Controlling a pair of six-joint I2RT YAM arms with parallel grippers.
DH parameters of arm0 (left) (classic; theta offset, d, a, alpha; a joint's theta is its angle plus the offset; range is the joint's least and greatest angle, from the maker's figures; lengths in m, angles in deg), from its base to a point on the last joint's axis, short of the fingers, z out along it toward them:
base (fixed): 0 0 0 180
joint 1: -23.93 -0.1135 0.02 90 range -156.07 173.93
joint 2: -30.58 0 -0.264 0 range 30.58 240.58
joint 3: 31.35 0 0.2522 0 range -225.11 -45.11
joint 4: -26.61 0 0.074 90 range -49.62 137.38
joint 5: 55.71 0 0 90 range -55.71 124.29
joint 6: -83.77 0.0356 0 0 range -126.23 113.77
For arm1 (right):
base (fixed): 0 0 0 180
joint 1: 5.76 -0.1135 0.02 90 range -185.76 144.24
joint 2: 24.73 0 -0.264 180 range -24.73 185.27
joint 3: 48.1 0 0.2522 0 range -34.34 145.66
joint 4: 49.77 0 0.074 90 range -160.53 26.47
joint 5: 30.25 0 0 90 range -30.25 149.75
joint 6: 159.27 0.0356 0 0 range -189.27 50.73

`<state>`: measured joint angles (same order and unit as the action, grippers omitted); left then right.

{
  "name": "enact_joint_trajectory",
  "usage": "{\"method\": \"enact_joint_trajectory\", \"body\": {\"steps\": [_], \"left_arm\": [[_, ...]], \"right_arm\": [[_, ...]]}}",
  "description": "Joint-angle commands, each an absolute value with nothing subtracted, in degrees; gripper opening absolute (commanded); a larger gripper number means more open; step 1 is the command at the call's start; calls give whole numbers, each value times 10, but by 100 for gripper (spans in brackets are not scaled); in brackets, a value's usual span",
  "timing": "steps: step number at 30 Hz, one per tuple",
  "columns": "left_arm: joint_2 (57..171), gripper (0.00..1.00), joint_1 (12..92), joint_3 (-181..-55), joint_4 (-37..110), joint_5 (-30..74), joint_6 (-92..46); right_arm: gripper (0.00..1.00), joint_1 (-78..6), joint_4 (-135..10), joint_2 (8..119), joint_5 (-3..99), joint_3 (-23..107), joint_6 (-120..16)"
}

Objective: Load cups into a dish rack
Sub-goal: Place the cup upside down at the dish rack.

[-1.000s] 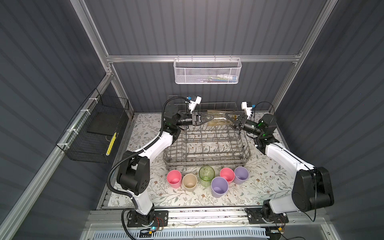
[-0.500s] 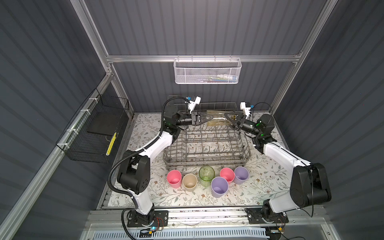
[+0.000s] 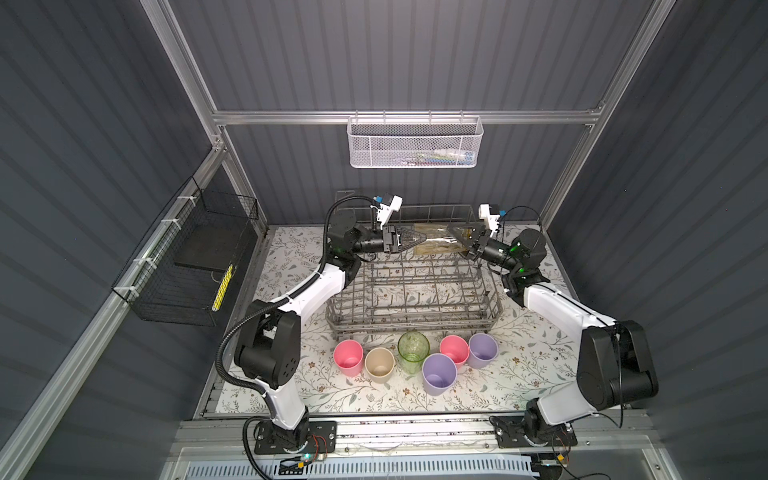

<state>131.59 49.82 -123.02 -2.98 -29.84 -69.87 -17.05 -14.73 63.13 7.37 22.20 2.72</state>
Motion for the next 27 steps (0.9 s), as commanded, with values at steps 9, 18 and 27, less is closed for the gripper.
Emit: {"method": "enact_joint_trajectory", "body": {"steps": [9, 18, 27], "left_arm": [[1313, 16, 503, -1247, 23, -311, -646], [1286, 42, 493, -1254, 100, -300, -587], [1243, 47, 463, -1251, 254, -261, -477]], "right_arm": [[40, -176, -136, 618, 72, 236, 14], [31, -150, -186, 577, 88, 223, -18], [29, -109, -417, 509, 121, 251, -172]]}}
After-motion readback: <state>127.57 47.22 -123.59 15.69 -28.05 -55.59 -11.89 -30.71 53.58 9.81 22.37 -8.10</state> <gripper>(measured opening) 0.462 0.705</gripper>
